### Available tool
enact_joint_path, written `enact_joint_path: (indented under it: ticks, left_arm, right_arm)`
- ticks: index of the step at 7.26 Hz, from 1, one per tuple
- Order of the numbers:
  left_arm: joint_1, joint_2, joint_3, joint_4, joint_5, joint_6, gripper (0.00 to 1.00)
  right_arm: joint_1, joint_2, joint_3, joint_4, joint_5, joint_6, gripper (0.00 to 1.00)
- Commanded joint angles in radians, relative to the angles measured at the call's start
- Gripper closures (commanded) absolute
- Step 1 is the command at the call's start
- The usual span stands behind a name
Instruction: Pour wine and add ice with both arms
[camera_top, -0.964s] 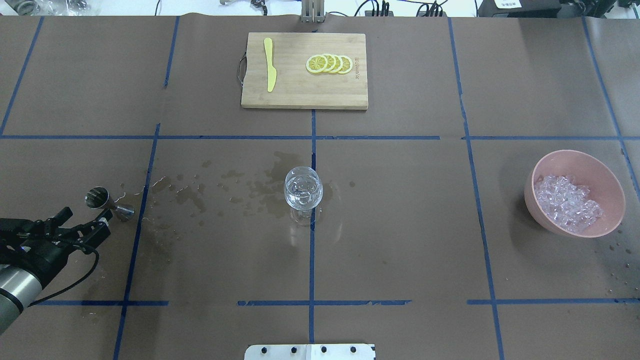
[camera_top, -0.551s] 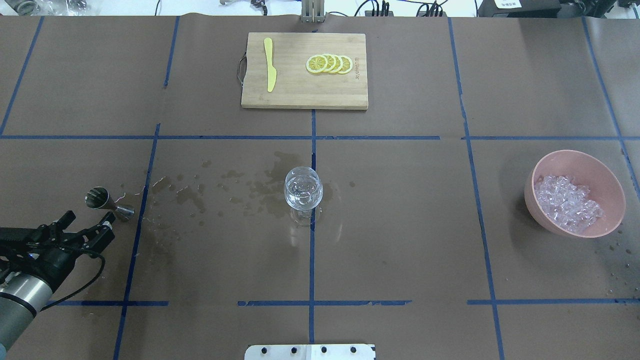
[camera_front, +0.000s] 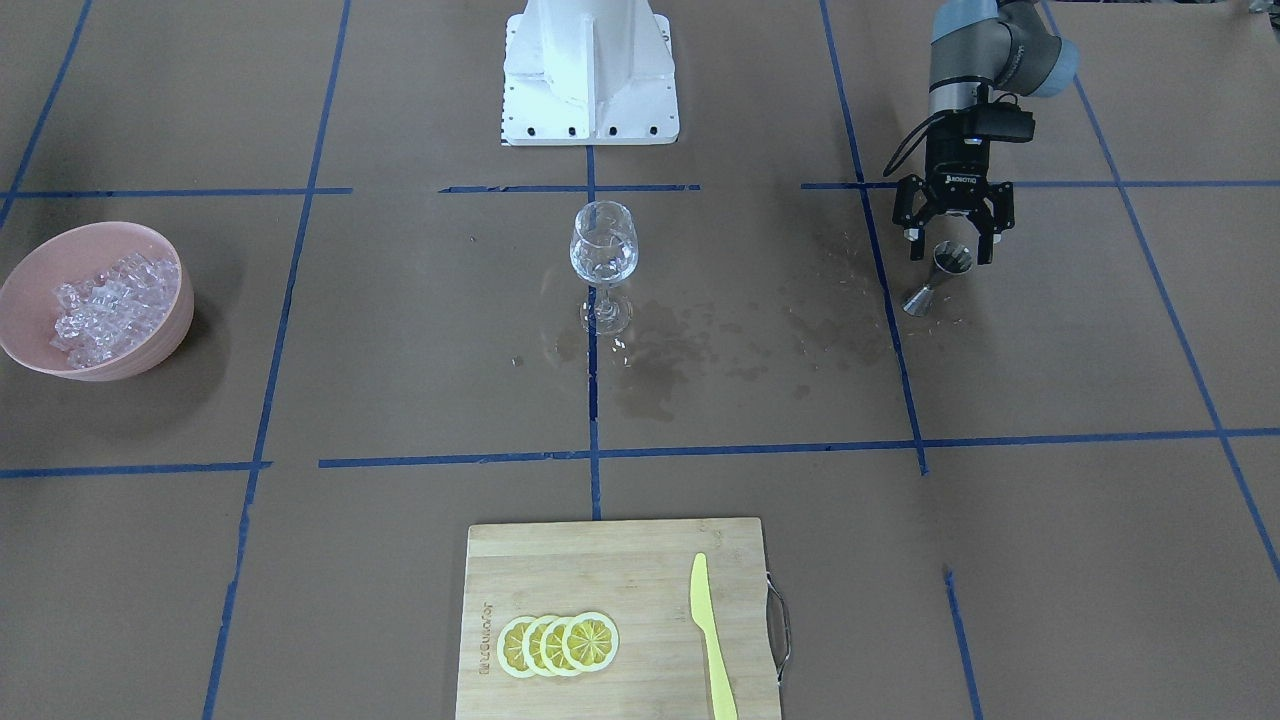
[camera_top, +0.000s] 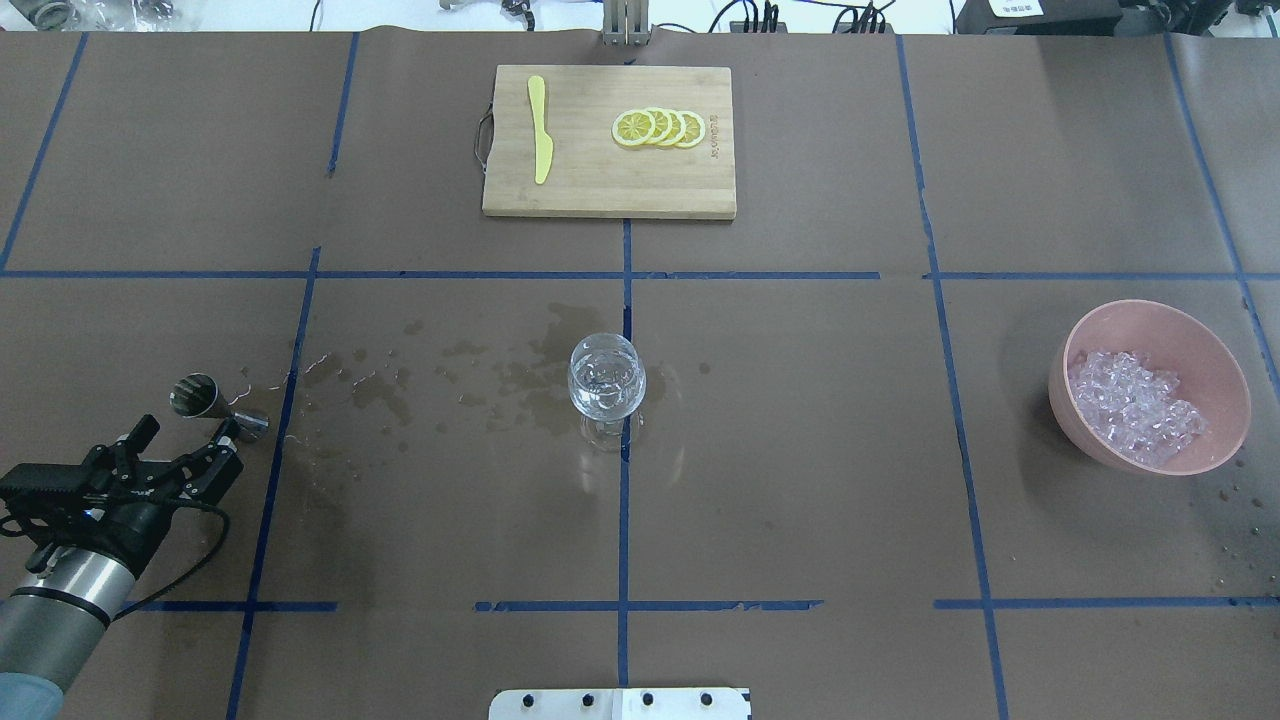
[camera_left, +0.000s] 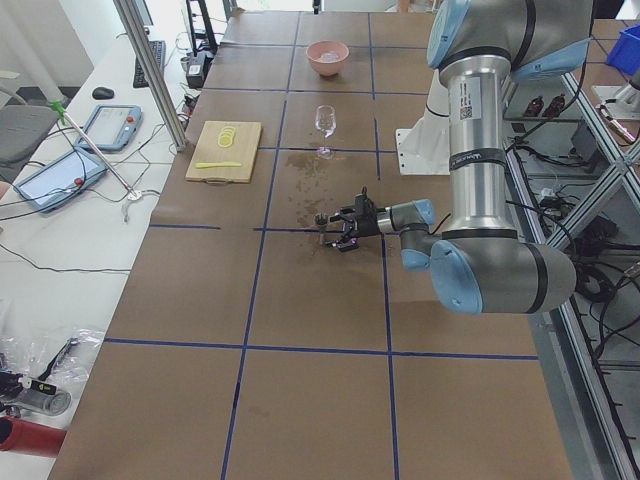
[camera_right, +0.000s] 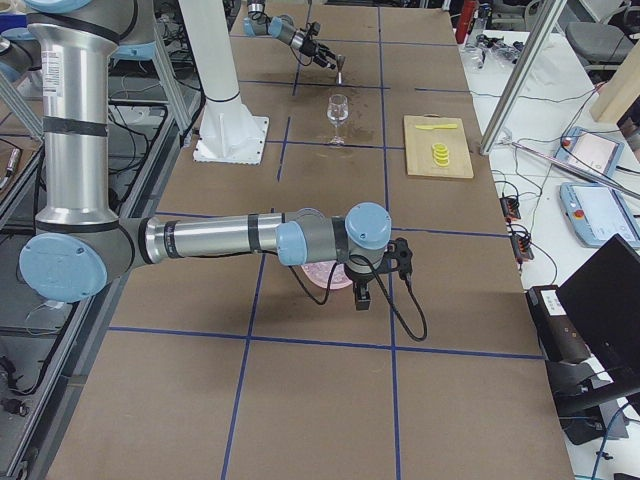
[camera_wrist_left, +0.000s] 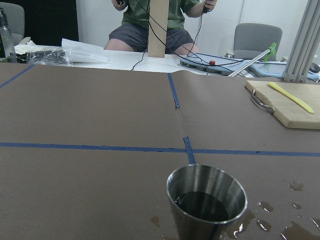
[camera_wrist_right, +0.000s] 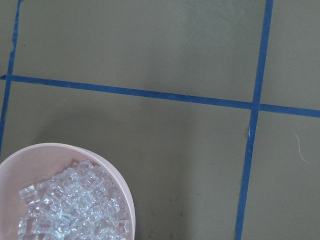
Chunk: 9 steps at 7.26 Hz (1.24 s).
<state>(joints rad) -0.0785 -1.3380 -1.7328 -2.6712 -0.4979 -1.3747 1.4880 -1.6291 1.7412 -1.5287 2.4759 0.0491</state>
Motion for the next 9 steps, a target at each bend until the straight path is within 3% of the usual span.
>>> enact_joint_path:
  ticks: [1,2,5,7,9]
  left_arm:
    - [0.000,-0.047,0.047,0.001,0.024,0.002,0.01]
    - [0.000,-0.067,0.074,0.001,0.025,0.003,0.01]
    - [0.000,-0.075,0.096,0.001,0.025,0.005,0.24]
    - [0.000,-0.096,0.107,0.001,0.025,0.008,0.29]
    - [-0.001,-0.095,0.122,0.001,0.025,0.009,0.42]
  right_arm:
    - [0.000,0.000,0.003,-0.001,0.000,0.000,0.00]
    - [0.000,0.000,0.003,-0.001,0.002,0.000,0.00]
    - [0.000,0.002,0.003,0.001,0.000,-0.001,0.00]
    - [0.000,0.000,0.003,0.001,0.000,-0.002,0.00]
    - [0.000,0.002,0.004,0.001,-0.002,-0.002,0.00]
